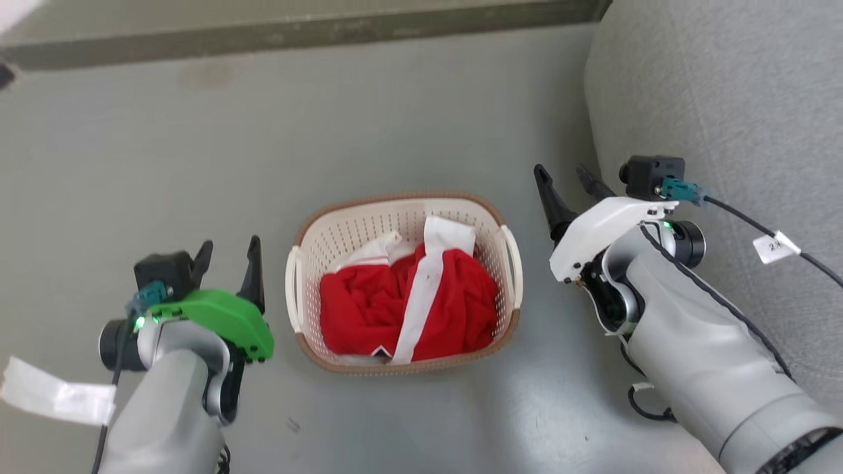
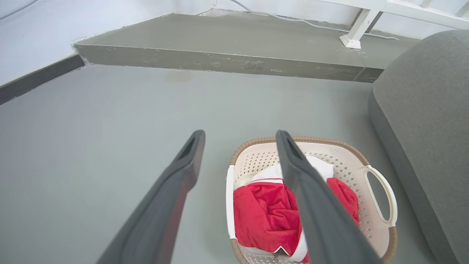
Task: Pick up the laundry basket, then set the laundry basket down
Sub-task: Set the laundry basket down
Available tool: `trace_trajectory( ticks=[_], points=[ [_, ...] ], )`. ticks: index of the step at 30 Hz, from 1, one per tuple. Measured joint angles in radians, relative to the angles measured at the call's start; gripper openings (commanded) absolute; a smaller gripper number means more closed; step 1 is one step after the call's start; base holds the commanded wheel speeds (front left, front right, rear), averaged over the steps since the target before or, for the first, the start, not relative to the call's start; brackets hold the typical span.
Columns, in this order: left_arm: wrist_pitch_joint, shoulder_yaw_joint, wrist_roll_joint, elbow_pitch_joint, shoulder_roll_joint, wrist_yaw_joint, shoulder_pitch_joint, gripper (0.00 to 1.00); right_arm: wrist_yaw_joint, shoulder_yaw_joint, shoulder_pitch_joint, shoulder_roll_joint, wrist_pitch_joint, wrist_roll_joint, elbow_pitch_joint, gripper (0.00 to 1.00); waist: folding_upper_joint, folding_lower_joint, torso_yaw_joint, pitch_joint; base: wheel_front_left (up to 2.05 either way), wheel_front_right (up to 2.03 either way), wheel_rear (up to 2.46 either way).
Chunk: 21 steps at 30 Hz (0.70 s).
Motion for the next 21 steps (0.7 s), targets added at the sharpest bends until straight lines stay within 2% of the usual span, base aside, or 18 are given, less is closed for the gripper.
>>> trace_trajectory(
  ticks=[4, 21],
  points=[
    [0.0, 0.018, 0.025, -0.051, 0.003, 0.006, 0.056, 1.0, -0.017, -0.038, 0.041, -0.004, 0.0, -0.028, -0.054, 1.0, 0.0, 0.0, -0.001, -0.046, 0.0, 0.0, 0.0],
    [0.0, 0.078, 0.088, -0.225, 0.002, 0.017, 0.285, 1.0, -0.042, -0.14, 0.297, -0.01, 0.0, -0.151, -0.239, 1.0, 0.0, 0.0, 0.007, -0.226, 0.0, 0.0, 0.0]
  ],
)
